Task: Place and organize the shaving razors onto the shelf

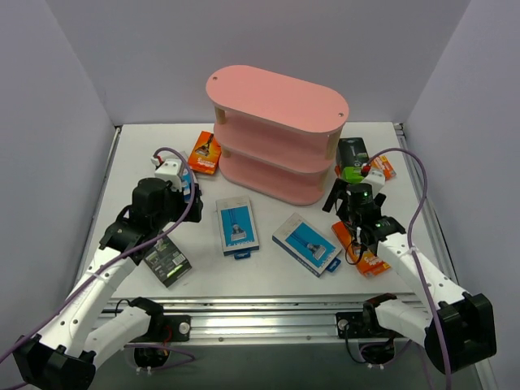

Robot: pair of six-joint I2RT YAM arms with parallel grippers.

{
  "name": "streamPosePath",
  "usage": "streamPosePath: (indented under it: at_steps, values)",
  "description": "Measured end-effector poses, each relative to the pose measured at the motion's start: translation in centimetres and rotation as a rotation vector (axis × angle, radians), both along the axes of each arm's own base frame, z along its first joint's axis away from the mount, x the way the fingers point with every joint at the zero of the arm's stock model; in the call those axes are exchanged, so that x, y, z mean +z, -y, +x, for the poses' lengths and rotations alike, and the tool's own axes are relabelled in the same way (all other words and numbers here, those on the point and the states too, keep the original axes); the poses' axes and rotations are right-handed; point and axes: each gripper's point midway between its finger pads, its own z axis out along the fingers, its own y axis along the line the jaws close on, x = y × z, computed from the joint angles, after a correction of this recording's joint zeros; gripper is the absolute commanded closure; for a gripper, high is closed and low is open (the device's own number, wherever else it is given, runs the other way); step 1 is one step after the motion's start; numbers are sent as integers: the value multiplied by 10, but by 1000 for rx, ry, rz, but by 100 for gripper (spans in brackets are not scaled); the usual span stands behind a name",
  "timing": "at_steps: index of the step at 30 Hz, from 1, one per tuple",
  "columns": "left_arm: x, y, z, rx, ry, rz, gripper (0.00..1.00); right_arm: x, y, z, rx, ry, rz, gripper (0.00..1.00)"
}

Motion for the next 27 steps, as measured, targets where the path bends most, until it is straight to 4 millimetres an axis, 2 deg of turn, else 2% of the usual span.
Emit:
streamPosePath:
  at_steps: [4, 6, 11, 17, 23, 27]
  values:
    - [5, -4, 0, 21, 18, 0, 6, 4, -14, -4, 86, 41, 44, 0]
    - [7, -6, 0, 32, 26, 1, 6, 5, -27, -6, 156, 49, 72, 0]
    - [12, -11, -1, 52, 47, 1, 6, 11, -72, -13, 357, 67, 133, 0]
    - [22, -22, -3, 101, 83, -24, 6, 7, -133, -41, 594, 45, 160, 2]
    - [23, -25, -2, 117, 85, -37, 6, -1, -181, -64, 719, 23, 200, 6]
    - [18, -24, 0, 123, 66, -39, 6, -9, -222, -83, 806, -5, 222, 9]
